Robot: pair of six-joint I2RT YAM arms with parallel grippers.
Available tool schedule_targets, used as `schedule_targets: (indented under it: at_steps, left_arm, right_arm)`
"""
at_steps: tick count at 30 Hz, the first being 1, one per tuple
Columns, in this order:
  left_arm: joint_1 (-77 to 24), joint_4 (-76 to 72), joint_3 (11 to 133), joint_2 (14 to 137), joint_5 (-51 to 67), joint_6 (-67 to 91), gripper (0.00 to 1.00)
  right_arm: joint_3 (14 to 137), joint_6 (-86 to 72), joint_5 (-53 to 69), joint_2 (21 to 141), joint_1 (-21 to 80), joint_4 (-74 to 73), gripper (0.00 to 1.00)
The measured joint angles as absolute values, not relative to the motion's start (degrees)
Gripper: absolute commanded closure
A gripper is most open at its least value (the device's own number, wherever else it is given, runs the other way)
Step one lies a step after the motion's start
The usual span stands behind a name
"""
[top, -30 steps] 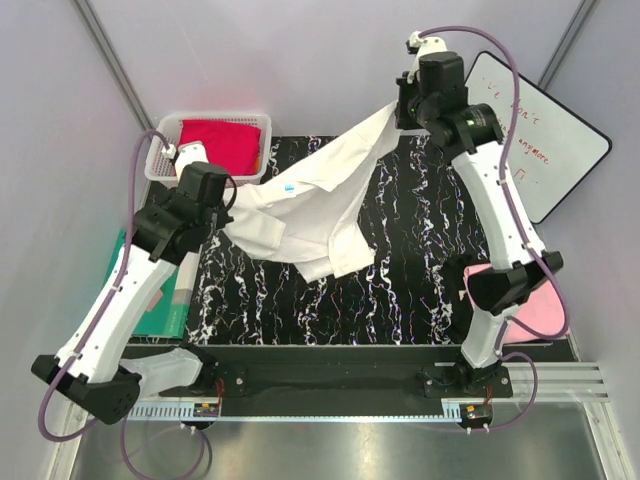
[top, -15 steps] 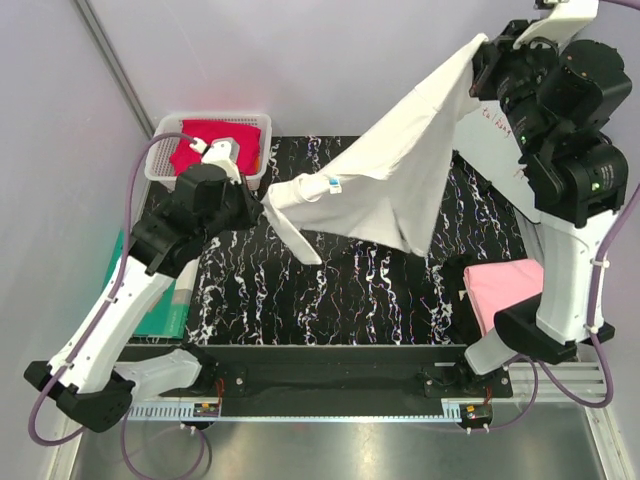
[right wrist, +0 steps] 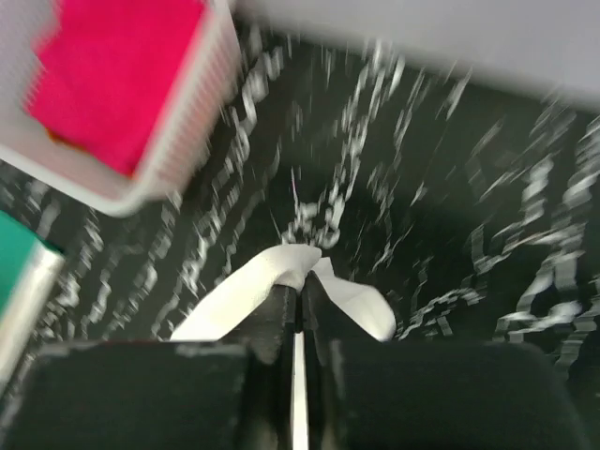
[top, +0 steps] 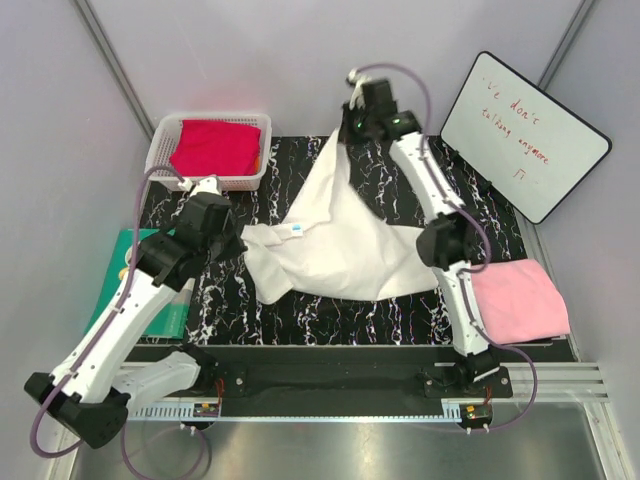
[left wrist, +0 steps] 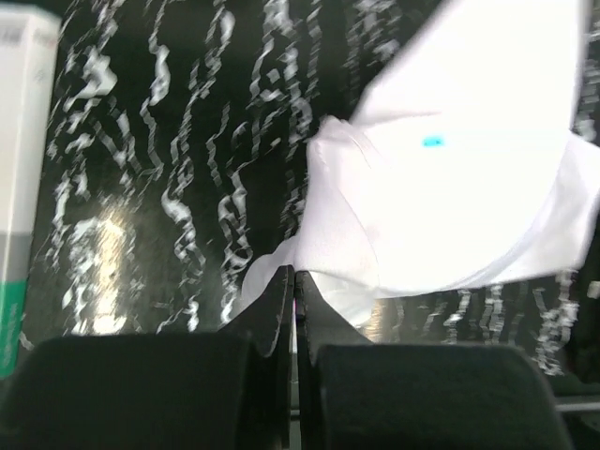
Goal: Fold and stack the t-shirts
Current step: Flatten out the tshirt
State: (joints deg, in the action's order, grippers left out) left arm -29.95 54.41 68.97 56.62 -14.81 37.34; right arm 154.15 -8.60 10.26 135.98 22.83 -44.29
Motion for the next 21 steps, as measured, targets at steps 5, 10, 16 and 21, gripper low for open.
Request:
schedule_targets:
  at_steps: [5, 10, 16, 21]
  left_arm:
    - [-28.4, 57.8, 66.3, 61.1, -17.9, 40.1, 1.00]
    - [-25.6, 60.4, 65.6, 66.4, -19.4, 42.2, 0.75]
    - [-23.4, 65.6, 65.1, 71.4, -20.3, 43.4, 0.01]
    - [-23.4, 66.4, 69.7, 71.3, -21.7, 40.0, 0.01]
  right_arm:
    - [153.9, -11.3, 14.7, 152.7, 24.3, -47.0, 0.62]
    - [153.9, -13.4, 16.7, 156.7, 25.5, -48.1, 0.55]
    - [153.6, -14.9, 20.8, 155.1, 25.6, -45.3, 0.24]
    - [148.8, -15.7, 22.2, 151.8, 25.4, -44.6, 0.08]
